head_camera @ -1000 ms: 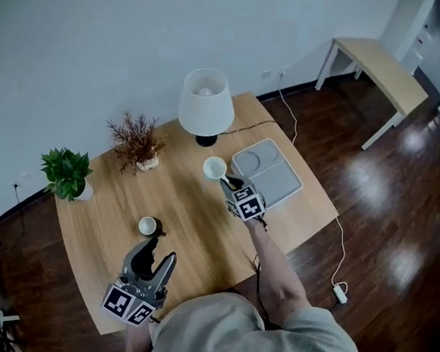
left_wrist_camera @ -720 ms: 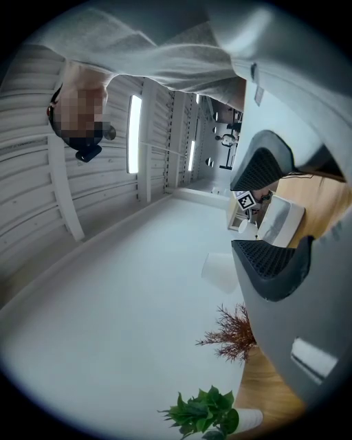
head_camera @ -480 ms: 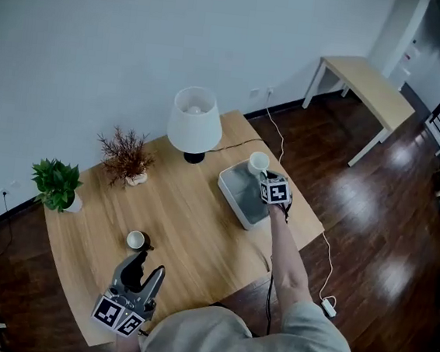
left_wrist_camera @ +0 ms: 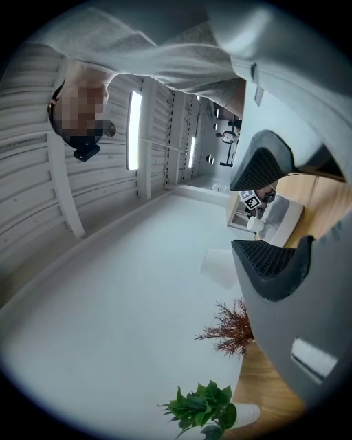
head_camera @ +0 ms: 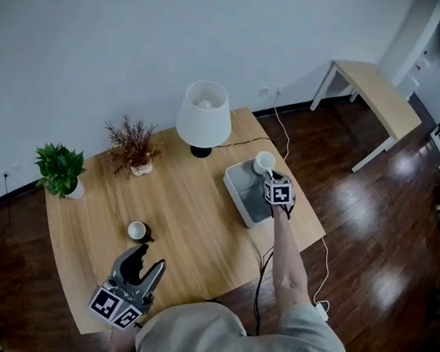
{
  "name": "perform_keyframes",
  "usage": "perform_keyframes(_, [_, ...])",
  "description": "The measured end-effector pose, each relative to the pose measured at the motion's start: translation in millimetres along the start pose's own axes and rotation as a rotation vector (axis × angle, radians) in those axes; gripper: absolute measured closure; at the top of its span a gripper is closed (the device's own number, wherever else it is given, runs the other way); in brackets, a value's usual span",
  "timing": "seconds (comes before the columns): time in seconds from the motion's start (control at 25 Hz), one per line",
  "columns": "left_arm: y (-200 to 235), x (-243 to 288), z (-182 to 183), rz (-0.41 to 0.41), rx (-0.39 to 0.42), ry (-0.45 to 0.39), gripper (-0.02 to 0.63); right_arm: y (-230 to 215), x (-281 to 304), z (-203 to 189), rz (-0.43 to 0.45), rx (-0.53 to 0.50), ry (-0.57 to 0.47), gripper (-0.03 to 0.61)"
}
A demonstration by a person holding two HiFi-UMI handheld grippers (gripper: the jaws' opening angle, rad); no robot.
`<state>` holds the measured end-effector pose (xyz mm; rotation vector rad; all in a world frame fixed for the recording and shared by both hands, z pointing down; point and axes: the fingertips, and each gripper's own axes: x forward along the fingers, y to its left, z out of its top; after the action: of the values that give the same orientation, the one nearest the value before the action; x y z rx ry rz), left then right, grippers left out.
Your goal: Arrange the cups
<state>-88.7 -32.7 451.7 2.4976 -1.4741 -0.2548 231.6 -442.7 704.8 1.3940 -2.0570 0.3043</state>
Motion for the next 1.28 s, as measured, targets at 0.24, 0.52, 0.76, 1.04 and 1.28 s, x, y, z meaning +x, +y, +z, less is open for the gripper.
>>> perform_keyframes(0.24, [0, 2, -2, -0.012, -0.005, 0.000, 0.399, 0, -36, -13, -0.089, 0.136, -0.059, 0.410])
perform_keyframes(0.52, [4, 0, 5, -0.015, -0.058, -0.050, 0.399, 151, -82, 8, 0.212, 0.003, -0.252, 0.414])
perform_keyframes(0.76, [19, -20, 16, 0.040, -0.070, -0.093, 0.399, 332, -106, -17, 0.562, -0.249, -0.211, 0.433])
perform_keyframes(1.04, [37, -48, 24, 0.120, -0.086, -0.150, 0.399, 474, -139, -49, 0.796, -0.498, -0.131, 0.414])
perform_keyframes(1.28, [40, -56, 26, 0.136, -0.085, -0.157, 0.399, 513, -138, -67, 0.812, -0.555, -0.068, 0.413])
